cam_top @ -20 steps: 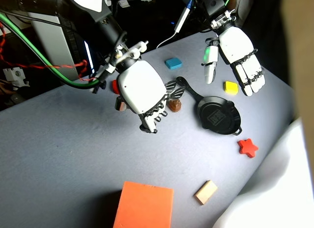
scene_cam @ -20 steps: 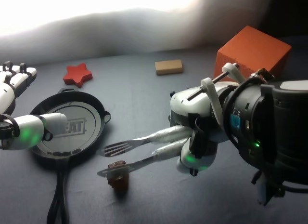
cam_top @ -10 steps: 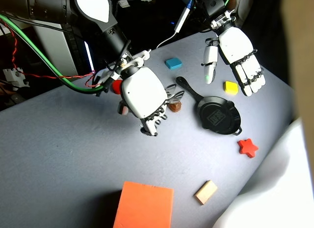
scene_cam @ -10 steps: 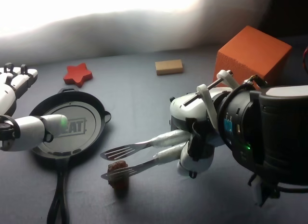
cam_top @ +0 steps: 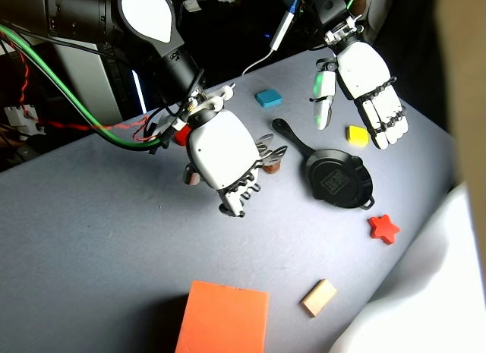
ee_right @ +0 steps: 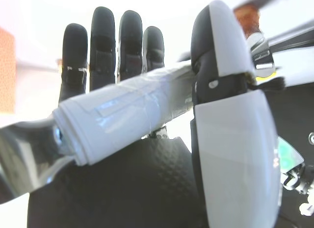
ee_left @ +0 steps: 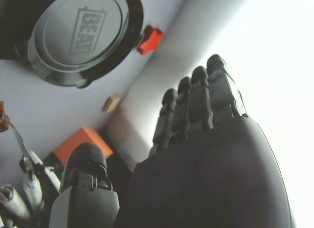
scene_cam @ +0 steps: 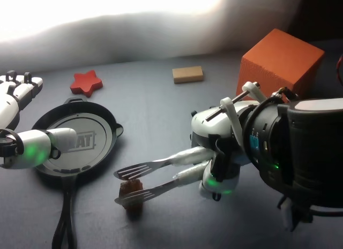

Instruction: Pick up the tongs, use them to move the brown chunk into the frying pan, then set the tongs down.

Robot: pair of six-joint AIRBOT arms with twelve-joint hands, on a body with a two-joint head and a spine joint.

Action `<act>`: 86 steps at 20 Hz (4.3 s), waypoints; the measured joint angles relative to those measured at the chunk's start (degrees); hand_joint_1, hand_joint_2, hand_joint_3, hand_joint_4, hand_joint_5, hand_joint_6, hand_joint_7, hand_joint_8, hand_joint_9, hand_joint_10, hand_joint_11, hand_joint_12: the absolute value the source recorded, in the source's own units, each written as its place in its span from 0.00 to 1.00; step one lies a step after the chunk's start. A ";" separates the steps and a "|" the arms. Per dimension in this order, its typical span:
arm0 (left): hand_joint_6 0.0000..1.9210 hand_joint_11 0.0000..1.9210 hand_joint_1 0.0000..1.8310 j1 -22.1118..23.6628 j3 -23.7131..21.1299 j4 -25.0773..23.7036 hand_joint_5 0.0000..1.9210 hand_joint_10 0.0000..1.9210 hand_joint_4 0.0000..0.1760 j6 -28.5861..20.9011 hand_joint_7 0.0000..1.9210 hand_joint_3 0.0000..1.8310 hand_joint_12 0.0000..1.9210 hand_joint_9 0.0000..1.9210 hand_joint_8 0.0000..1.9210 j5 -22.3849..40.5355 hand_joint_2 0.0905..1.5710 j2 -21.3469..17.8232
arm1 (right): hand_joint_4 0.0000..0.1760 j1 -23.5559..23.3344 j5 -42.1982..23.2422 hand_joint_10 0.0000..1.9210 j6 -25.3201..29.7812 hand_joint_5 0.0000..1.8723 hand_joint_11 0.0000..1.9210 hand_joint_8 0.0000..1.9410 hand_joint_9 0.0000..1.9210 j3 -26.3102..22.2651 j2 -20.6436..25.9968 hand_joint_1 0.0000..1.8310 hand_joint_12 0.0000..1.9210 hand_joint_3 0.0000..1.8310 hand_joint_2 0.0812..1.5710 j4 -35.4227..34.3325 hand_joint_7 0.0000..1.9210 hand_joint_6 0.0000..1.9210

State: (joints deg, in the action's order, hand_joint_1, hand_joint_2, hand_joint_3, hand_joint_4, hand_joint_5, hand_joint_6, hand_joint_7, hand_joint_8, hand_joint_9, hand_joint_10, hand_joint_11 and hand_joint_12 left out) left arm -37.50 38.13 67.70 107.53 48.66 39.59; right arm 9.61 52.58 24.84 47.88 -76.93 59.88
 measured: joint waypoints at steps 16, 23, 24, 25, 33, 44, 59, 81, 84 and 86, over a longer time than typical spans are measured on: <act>0.00 0.02 0.00 0.00 -0.04 0.02 0.00 0.00 0.09 0.24 0.00 0.00 0.01 0.00 0.00 0.02 0.74 0.00 | 0.00 2.10 -0.48 0.00 0.42 0.39 0.13 0.00 0.41 2.47 -2.47 0.57 0.65 0.00 0.71 1.40 0.42 0.00; 0.00 0.00 0.00 0.00 -0.07 0.02 0.00 0.00 0.12 0.24 0.00 0.00 0.01 0.00 0.00 0.00 0.74 0.00 | 0.00 2.93 -1.07 0.01 0.44 0.42 0.15 0.01 0.43 3.61 -3.32 0.59 0.64 0.00 0.70 1.42 0.44 0.01; 0.00 0.00 0.00 0.00 -0.04 0.02 0.00 0.00 0.11 0.24 0.00 0.00 0.01 0.00 0.00 0.00 0.74 0.00 | 0.00 2.95 -1.14 0.01 0.42 0.42 0.16 0.01 0.44 3.67 -3.32 0.59 0.65 0.00 0.70 1.40 0.45 0.01; 0.00 0.00 0.00 0.00 -0.07 0.00 0.00 0.00 0.10 0.24 0.00 0.00 0.02 0.00 0.00 0.00 0.74 0.00 | 0.00 3.13 -1.27 0.01 0.44 0.44 0.16 0.01 0.44 3.72 -3.32 0.59 0.65 0.00 0.71 1.62 0.46 0.02; 0.00 0.00 0.00 0.00 -0.04 0.00 0.00 0.00 0.11 0.24 0.00 0.00 0.01 0.00 0.00 0.00 0.74 0.00 | 0.00 4.26 -1.57 0.04 0.37 0.45 0.29 0.02 0.56 4.07 -3.32 0.61 0.68 0.00 0.74 1.95 0.58 0.62; 0.00 0.01 0.00 0.00 -0.04 0.07 0.00 0.00 0.13 0.22 0.00 0.00 0.01 0.00 0.00 0.00 0.74 0.00 | 0.00 3.08 -1.73 0.27 -0.98 0.50 0.40 0.30 0.64 4.31 -3.41 0.61 0.75 0.00 0.71 2.40 0.59 0.56; 0.00 0.00 0.00 0.13 0.02 0.24 0.00 0.00 0.12 0.13 0.00 0.00 0.04 0.00 0.00 0.02 0.73 0.00 | 1.00 3.08 -2.23 1.00 -3.56 0.70 0.86 1.00 0.88 3.34 -2.08 0.48 1.00 0.00 0.91 3.17 0.82 1.00; 0.00 0.00 0.00 4.66 1.46 -0.17 0.00 0.00 0.13 2.95 0.00 0.00 0.05 0.00 0.00 -2.60 0.74 -1.05 | 1.00 -1.20 -12.98 1.00 -4.72 0.66 0.83 0.99 0.85 21.53 -14.21 0.48 1.00 0.00 0.90 3.54 0.80 1.00; 0.00 0.01 0.00 5.14 1.51 0.61 0.00 0.00 0.14 3.02 0.00 0.00 0.00 0.00 0.00 -3.89 0.73 -1.05 | 1.00 -0.44 -14.86 1.00 -4.70 0.67 0.83 1.00 0.85 23.26 -15.32 0.46 1.00 0.00 0.90 3.93 0.79 1.00; 0.00 0.00 0.00 5.49 1.51 -0.02 0.00 0.00 0.13 3.02 0.00 0.00 0.00 0.00 0.00 -4.07 0.73 -1.05 | 1.00 -0.13 -15.50 1.00 -4.72 0.67 0.82 1.00 0.84 23.61 -15.69 0.47 1.00 0.00 0.90 4.22 0.79 1.00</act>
State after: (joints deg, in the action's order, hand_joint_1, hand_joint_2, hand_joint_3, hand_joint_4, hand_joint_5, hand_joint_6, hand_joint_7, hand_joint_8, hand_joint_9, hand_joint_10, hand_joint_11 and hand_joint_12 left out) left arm -32.01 39.64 67.68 110.54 44.60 38.54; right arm 9.47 37.08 20.12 71.48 -92.62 64.10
